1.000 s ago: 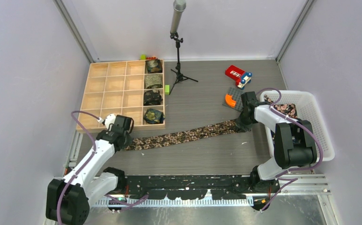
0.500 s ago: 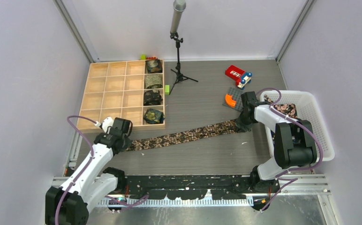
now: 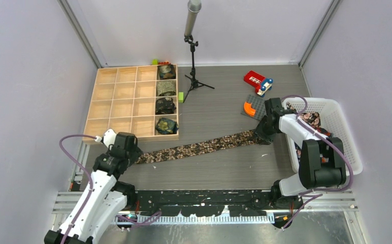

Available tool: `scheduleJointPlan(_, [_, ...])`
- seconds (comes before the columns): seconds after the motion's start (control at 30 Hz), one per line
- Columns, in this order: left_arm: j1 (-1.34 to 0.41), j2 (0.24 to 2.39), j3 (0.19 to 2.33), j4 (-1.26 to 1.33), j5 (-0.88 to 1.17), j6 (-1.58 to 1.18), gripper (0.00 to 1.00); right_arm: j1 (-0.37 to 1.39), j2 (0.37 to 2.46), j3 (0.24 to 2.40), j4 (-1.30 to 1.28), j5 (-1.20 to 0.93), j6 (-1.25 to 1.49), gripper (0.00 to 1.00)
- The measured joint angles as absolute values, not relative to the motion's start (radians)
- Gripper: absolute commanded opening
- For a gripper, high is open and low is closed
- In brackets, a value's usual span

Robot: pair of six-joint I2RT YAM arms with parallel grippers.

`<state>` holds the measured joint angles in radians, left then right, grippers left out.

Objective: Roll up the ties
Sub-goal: Flatten out the tie at the center of the board.

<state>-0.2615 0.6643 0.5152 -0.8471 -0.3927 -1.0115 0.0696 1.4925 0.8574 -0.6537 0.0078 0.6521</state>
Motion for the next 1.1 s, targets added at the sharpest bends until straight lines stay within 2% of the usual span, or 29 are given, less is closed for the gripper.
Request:
scheduleJointPlan(0.13, [-0.262, 0.632, 0.54, -0.862, -0.393, -0.988, 0.64, 0.073, 1.424, 0.859, -0.688, -0.026, 0.659, 0.45])
scheduleJointPlan(0.37, [-0.262, 0.609, 0.544, -0.865, -0.398, -0.959, 0.63, 0.187, 1.39, 0.941, -0.703, 0.001, 0.701, 0.42])
scheduleJointPlan(0.67, [-0.262, 0.596, 0.543, -0.864, -0.396, -0.938, 0.61, 0.249, 1.552, 0.967, -0.632, 0.004, 0.726, 0.31])
scheduleJointPlan(0.83, [-0.262, 0.583, 0.54, -0.857, -0.398, -0.936, 0.61, 0.25, 1.651, 0.968, -0.606, 0.03, 0.72, 0.28])
scheduleJointPlan(1.1, [-0.262, 0.588, 0.54, -0.857, -0.447, -0.909, 0.66, 0.208, 1.671, 0.973, -0.586, 0.01, 0.701, 0.26])
